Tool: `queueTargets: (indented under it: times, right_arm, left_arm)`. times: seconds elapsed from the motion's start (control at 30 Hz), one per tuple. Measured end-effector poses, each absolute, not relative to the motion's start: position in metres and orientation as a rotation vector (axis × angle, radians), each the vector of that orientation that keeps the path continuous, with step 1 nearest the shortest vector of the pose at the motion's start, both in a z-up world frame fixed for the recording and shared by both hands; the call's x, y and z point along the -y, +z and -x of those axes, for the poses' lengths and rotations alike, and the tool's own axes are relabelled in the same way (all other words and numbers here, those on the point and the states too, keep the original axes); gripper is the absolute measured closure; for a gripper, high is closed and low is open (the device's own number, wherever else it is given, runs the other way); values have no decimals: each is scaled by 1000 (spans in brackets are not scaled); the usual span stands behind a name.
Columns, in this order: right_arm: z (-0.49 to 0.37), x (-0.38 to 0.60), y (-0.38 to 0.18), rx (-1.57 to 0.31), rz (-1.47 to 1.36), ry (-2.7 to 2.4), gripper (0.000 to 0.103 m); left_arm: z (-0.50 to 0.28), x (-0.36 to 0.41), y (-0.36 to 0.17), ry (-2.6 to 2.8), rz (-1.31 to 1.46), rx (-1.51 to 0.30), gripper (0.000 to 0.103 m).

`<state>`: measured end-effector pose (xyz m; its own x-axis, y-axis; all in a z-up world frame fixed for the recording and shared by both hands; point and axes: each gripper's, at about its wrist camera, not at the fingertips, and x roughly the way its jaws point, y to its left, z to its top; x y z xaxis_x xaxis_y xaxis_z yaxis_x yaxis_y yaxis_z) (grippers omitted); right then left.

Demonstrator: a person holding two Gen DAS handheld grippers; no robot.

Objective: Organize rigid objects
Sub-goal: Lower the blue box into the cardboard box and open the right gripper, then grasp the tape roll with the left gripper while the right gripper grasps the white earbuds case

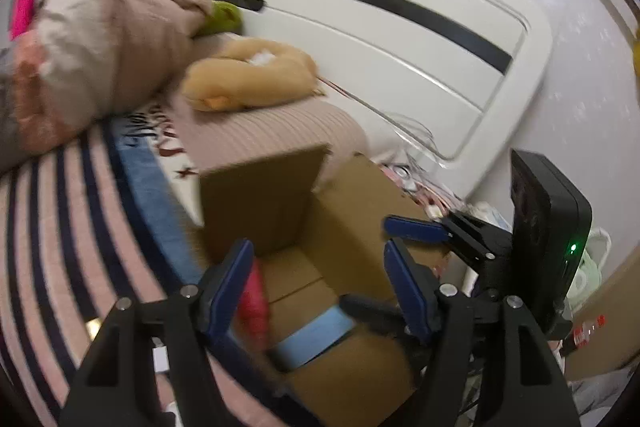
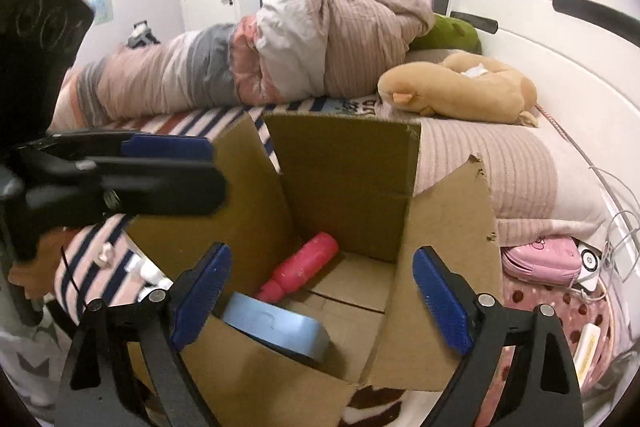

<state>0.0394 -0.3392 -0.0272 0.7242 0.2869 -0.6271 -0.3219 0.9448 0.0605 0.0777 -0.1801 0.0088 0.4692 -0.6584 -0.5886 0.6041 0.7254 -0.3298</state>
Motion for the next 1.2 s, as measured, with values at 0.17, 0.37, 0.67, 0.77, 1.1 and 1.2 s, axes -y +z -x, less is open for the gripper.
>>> queueTargets:
  times: [0.17,0.37,0.67,0.77,1.1,1.2]
  right_arm:
    - [-27,312,-2,-591,38,442,12]
    - [-20,248,14,-548,36,650,12]
    - [-31,140,-37,-730,138,795,23]
    - [-39,127,-71,-831,148,785,26]
    - [-57,115,-151,-1039,203,637,50]
    - [-59,112,-151,-1032,207,623,51]
  left_arm:
    - [-64,121,23,-656,135,-695,35]
    - [-42,46,21,-459,147,-644,33]
    - [-14,-54,-34,-241,184,-689,32]
    - [-8,-72,-66,-235,218,-739,32]
    - [-15,-65,-161,-225,211,-958,33]
    - [-18,-59,-170,-218,187,-976,43]
